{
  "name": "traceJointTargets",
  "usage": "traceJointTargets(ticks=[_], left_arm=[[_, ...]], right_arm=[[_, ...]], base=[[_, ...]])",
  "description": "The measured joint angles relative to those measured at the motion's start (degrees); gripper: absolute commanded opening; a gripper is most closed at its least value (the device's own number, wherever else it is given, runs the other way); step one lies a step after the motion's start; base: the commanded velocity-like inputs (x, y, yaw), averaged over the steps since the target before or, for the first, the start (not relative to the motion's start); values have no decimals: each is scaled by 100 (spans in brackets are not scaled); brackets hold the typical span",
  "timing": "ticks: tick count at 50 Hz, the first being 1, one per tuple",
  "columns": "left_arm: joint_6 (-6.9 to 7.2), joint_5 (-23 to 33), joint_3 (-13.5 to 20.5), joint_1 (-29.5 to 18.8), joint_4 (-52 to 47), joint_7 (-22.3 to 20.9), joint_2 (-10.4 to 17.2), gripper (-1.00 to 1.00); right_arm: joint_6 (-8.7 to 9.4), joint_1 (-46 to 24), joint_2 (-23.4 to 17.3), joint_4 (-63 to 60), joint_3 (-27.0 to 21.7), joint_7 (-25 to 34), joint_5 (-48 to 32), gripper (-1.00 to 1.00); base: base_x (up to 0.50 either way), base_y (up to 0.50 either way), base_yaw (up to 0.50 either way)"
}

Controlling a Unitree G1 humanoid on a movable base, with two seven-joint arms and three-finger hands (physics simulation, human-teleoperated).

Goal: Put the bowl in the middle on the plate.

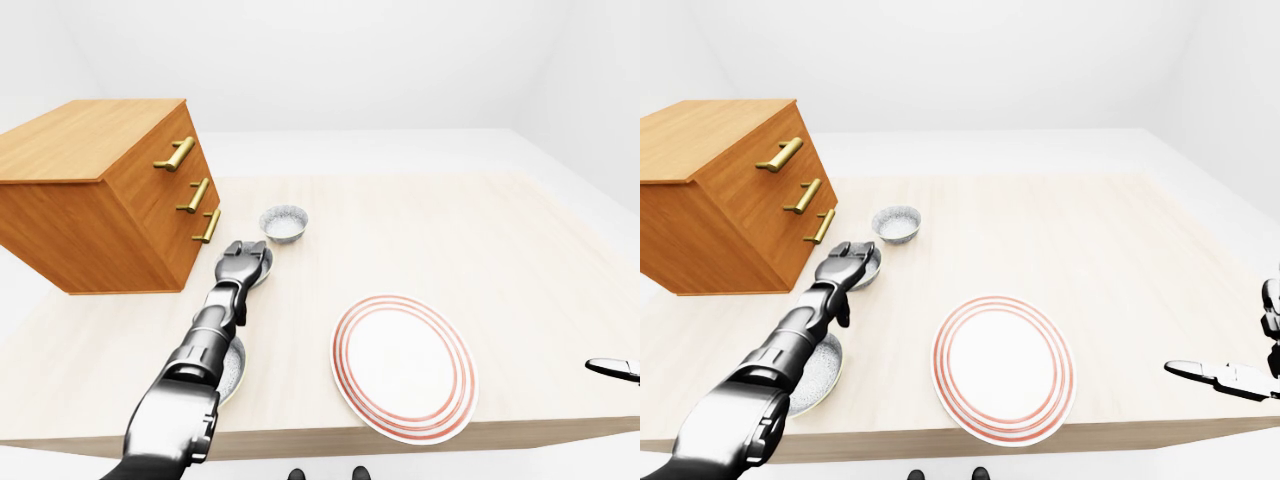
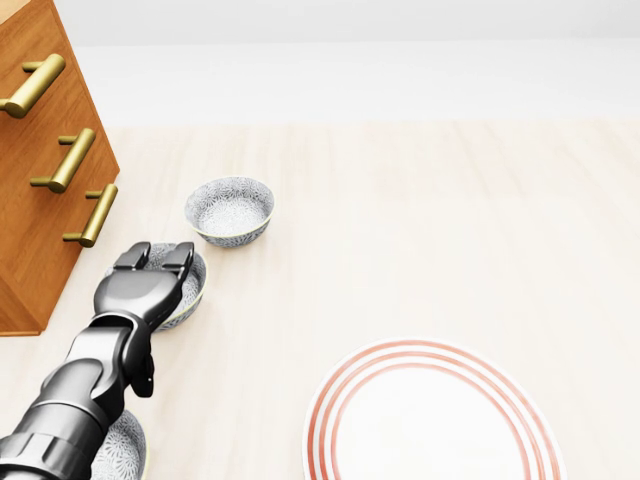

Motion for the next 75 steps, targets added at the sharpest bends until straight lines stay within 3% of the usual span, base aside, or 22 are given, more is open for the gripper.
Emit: traceJointTargets(ticks=[67, 68, 69, 70, 71, 75], left_arm=[[9, -79, -91, -62, 444, 235, -85, 100], [9, -79, -93, -60, 439, 229, -87, 95], [9, -80, -93, -58, 432, 221, -89, -52], [8, -81, -93, -57, 424, 214, -91, -52], [7, -85, -85, -58, 413, 213, -94, -100], [-4, -92, -57, -57, 397, 219, -100, -100]], right_arm=[[0, 14, 20, -31, -1, 18, -3, 100], [0, 14, 20, -37, -3, 20, -3, 100], [0, 14, 21, -41, -4, 22, -2, 100], [0, 13, 21, -41, -5, 23, -2, 100], [0, 12, 21, -41, -6, 24, -2, 100], [0, 10, 22, -37, -7, 27, 1, 100]], base=[[0, 0, 0], [0, 0, 0], [0, 0, 0], [0, 0, 0], [0, 0, 0], [0, 0, 0]])
